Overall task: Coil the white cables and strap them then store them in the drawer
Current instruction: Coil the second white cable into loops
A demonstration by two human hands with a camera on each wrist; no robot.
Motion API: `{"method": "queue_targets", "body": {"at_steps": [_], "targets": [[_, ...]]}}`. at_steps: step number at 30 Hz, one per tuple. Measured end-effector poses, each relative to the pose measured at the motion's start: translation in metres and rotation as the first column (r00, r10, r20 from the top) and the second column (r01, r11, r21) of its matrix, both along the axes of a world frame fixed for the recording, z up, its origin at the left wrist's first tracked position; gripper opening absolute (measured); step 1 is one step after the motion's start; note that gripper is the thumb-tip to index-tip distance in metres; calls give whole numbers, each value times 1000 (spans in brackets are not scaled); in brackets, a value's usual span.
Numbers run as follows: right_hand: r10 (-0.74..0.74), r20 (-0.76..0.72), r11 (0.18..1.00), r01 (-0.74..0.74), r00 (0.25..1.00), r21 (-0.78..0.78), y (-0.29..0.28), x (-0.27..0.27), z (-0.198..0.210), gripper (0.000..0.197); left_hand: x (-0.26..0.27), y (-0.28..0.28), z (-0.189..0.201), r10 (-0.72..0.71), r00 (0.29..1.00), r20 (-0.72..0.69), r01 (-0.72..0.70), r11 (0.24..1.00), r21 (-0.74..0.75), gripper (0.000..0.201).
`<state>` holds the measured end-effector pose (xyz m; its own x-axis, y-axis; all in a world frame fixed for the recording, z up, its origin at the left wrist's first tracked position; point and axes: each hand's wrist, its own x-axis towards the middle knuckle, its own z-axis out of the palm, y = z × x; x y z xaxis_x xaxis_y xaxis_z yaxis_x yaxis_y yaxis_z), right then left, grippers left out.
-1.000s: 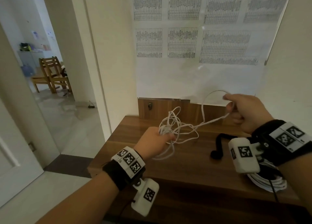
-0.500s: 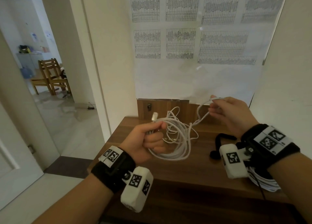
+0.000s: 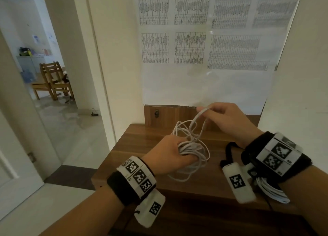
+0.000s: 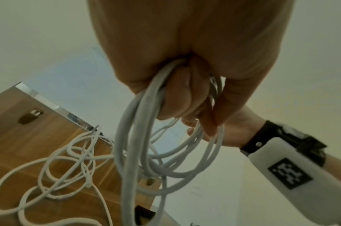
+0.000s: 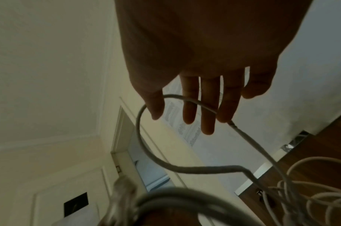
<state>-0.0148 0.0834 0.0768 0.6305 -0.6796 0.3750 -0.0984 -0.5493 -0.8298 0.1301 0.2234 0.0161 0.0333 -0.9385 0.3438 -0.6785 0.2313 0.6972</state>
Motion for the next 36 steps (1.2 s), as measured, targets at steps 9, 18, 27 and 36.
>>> {"method": "queue_targets", "body": {"at_steps": [9, 18, 27, 36], "targets": [[217, -96, 969, -226, 971, -98, 9, -2, 9, 22, 11, -8, -1, 200, 980, 10, -194, 961, -197, 32], [64, 114, 998, -62, 991, -17, -3, -3, -4, 16, 11, -1, 0, 122, 805, -581, -223, 969, -104, 23], [36, 99, 974, -57, 994, 218, -16, -4, -24, 32, 20, -1, 10, -91, 273, -958, -1, 995, -95, 15], [88, -394, 929, -218, 915, -300, 8, -4, -34, 60, 34, -4, 16, -155, -212, -965, -17, 988, -154, 24]]}}
